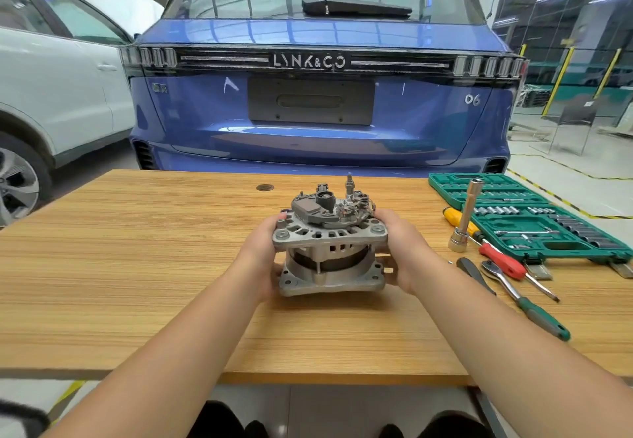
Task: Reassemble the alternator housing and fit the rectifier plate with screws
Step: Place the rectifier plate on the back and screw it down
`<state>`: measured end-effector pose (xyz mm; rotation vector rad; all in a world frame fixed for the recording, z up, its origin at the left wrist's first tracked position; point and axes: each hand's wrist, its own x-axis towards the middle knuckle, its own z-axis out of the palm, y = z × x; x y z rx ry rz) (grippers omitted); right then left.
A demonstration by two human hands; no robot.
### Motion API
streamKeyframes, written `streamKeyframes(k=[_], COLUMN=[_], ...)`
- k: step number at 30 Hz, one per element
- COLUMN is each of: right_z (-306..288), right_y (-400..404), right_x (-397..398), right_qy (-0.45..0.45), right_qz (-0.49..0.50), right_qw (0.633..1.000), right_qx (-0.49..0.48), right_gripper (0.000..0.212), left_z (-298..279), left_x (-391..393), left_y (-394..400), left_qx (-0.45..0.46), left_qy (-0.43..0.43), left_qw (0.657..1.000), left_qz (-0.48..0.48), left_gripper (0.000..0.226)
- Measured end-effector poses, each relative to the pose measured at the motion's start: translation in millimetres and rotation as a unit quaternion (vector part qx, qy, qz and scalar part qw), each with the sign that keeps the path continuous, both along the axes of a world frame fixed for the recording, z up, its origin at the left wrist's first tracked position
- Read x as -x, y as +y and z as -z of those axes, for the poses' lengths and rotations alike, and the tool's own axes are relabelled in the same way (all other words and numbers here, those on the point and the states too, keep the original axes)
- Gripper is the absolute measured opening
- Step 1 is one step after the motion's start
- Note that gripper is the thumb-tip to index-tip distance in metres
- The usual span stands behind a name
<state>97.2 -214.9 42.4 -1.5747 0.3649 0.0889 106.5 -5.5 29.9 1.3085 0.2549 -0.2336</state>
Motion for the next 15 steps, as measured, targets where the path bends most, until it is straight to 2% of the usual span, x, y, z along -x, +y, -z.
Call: streamKeyframes(k=[3, 8, 10, 13, 15], right_z=[-3, -6, -2, 11, 15], right_y=[0, 5, 5, 1, -3], right_x=[-1, -1, -3, -3, 2], right_qy=[0.011, -0.002, -0.033, -0.199, -0.324], right_qz=[0.006, -0.001, 0.005, 0.034, -0.015], right_qw=[1.0, 1.0, 0.999, 0.977, 0.938], right_qx=[0.0, 0.007, 0.03, 0.075, 0.119], right_gripper=[0.04, 0.041, 0.041, 0.048, 0.043], left_z=[-4, -4, -5, -6, -6], left_x=[-7, -12, -14, -19, -22], left_y=[-1, -1, -1, 0, 0], left_qx=[-0.037, -0.016, -0.019, -0.033, -0.028], left_qy=[-0.004, 0.026, 0.025, 0.017, 0.019], left_qw=[0.999, 1.0, 0.999, 0.999, 0.999], left_qz=[0.005, -0.003, 0.005, 0.009, 0.011], left_gripper=[0.04, 0.036, 0.035, 0.034, 0.036])
